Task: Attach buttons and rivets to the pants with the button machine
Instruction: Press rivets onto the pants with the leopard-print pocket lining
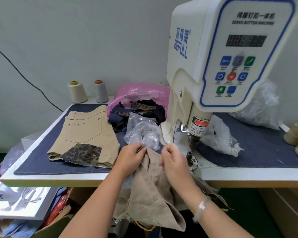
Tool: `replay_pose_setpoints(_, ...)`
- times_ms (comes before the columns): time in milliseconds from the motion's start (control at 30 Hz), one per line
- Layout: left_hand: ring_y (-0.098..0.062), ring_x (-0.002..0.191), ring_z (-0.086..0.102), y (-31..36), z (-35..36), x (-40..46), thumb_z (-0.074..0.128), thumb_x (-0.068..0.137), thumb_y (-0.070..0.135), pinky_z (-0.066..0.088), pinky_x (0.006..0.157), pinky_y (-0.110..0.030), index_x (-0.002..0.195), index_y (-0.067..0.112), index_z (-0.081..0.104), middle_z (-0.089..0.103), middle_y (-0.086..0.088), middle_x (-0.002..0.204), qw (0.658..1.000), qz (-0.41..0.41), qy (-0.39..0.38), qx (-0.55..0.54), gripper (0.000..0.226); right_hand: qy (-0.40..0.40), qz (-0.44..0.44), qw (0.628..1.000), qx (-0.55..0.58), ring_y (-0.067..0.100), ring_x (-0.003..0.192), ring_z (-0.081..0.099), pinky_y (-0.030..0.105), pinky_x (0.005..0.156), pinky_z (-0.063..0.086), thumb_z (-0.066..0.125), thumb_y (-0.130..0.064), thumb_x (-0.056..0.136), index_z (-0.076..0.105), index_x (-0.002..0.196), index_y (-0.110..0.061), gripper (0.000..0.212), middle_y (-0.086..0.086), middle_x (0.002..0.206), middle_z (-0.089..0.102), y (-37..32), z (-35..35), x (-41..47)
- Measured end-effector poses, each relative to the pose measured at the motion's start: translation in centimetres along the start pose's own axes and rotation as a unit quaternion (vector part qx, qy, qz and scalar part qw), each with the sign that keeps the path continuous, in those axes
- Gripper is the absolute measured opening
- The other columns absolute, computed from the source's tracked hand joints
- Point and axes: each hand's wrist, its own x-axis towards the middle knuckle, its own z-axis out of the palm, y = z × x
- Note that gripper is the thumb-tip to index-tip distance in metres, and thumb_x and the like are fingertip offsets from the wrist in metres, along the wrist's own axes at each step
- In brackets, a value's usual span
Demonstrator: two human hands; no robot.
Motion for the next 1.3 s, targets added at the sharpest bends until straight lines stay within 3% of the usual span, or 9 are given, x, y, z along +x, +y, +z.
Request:
replay_pose_setpoints(100, -0.011, 0.063, 0.049, -0.1, 0.1, 0.0, 0.055, 0.095, 0.019, 0.034, 0.059, -0.022, 0.068, 0.016, 0.053, 0.057, 0.005, 0.063, 1.000, -0.003, 0.000, 0.005, 0.028, -0.007, 0.064, 0.994, 0.089, 0.008, 0.049, 0.046, 0.015, 0.048, 0.039, 0.045, -0.019, 0.092, 0.049, 0.068, -0.017, 0.025, -0.004, 0.057, 0.052, 0.5, -3.5, -2.9)
replay_pose_setpoints(200, -0.016, 0.068, 0.055, -0.1, 0.1, 0.0, 0.055, 0.095, 0.020, 0.038, 0.064, -0.027, 0.073, 0.011, 0.059, 0.063, -0.001, 0.068, 1.000, -0.008, 0.000, 0.003, 0.024, 0.043, 0.092, 0.988, 0.119, 0.006, 0.049, 0.043, 0.013, 0.046, 0.037, 0.048, -0.012, 0.090, 0.053, 0.064, -0.019, 0.028, -0.003, 0.057, 0.051, 1.1, -6.4, -3.4)
replay_pose_setpoints(300, -0.020, 0.071, 0.057, -0.1, 0.1, 0.0, 0.055, 0.095, 0.019, 0.041, 0.067, -0.032, 0.075, 0.008, 0.059, 0.064, -0.005, 0.070, 1.000, -0.006, 0.004, 0.002, 0.023, 0.114, 0.097, 0.978, 0.144, 0.006, 0.051, 0.039, 0.018, 0.051, 0.036, 0.053, -0.009, 0.091, 0.060, 0.061, -0.023, 0.033, -0.006, 0.055, 0.047, 1.9, -7.9, -2.1)
replay_pose_setpoints(400, -0.020, 0.067, 0.052, -0.1, 0.1, 0.0, 0.055, 0.095, 0.017, 0.041, 0.067, -0.036, 0.072, 0.006, 0.056, 0.061, -0.006, 0.067, 1.000, -0.004, 0.008, 0.003, 0.026, 0.152, 0.089, 0.965, 0.194, -0.003, 0.056, 0.053, 0.012, 0.057, 0.043, 0.060, -0.010, 0.089, 0.071, 0.071, -0.024, 0.026, -0.013, 0.060, 0.060, 2.1, -7.7, -0.6)
replay_pose_setpoints(533, -0.012, 0.067, 0.053, -0.2, 0.1, 0.1, 0.056, 0.094, 0.017, 0.038, 0.063, -0.021, 0.073, 0.012, 0.061, 0.063, 0.001, 0.068, 1.000, -0.007, 0.004, -0.012, 0.023, 0.122, 0.109, 0.969, 0.185, -0.002, 0.075, 0.063, 0.019, 0.075, 0.045, 0.066, -0.014, 0.085, 0.075, 0.075, -0.031, 0.021, -0.011, 0.079, 0.071, 2.9, -6.8, 0.3)
replay_pose_setpoints(633, -0.005, 0.064, 0.052, -0.1, 0.1, 0.0, 0.056, 0.094, 0.017, 0.036, 0.061, -0.014, 0.069, 0.020, 0.060, 0.062, 0.007, 0.066, 1.000, -0.008, 0.004, -0.018, 0.026, 0.110, 0.104, 0.973, 0.177, 0.002, 0.078, 0.064, 0.024, 0.077, 0.045, 0.066, -0.013, 0.084, 0.075, 0.077, -0.028, 0.019, -0.007, 0.081, 0.070, 3.2, -6.7, 0.6)
replay_pose_setpoints(833, -0.008, 0.070, 0.057, 0.0, 0.0, 0.0, 0.056, 0.094, 0.019, 0.040, 0.065, -0.023, 0.076, 0.016, 0.065, 0.067, 0.003, 0.072, 1.000, -0.015, 0.002, -0.013, 0.021, 0.104, 0.070, 0.985, 0.121, 0.002, 0.081, 0.064, 0.023, 0.078, 0.045, 0.065, -0.011, 0.085, 0.074, 0.078, -0.032, 0.024, -0.009, 0.084, 0.070, 3.9, -6.9, 0.6)
replay_pose_setpoints(1033, -0.016, 0.075, 0.060, 0.2, -0.1, -0.1, 0.056, 0.094, 0.020, 0.043, 0.069, -0.028, 0.077, 0.011, 0.065, 0.067, -0.001, 0.073, 1.000, -0.023, 0.003, -0.016, 0.022, 0.099, 0.014, 0.994, 0.040, 0.022, 0.086, 0.060, 0.031, 0.080, 0.049, 0.064, -0.012, 0.086, 0.071, 0.081, -0.038, 0.028, -0.002, 0.087, 0.067, 4.6, -7.1, 0.7)
replay_pose_setpoints(1300, -0.018, 0.074, 0.059, 1.0, -0.5, -0.5, 0.055, 0.095, 0.019, 0.043, 0.070, -0.030, 0.079, 0.008, 0.066, 0.067, -0.006, 0.075, 0.999, -0.024, -0.007, -0.020, 0.022, 0.167, -0.026, 0.982, 0.085, 0.003, 0.081, 0.061, 0.009, 0.072, 0.045, 0.058, -0.006, 0.089, 0.069, 0.081, -0.038, 0.035, -0.012, 0.084, 0.067, 2.9, -7.1, -1.5)
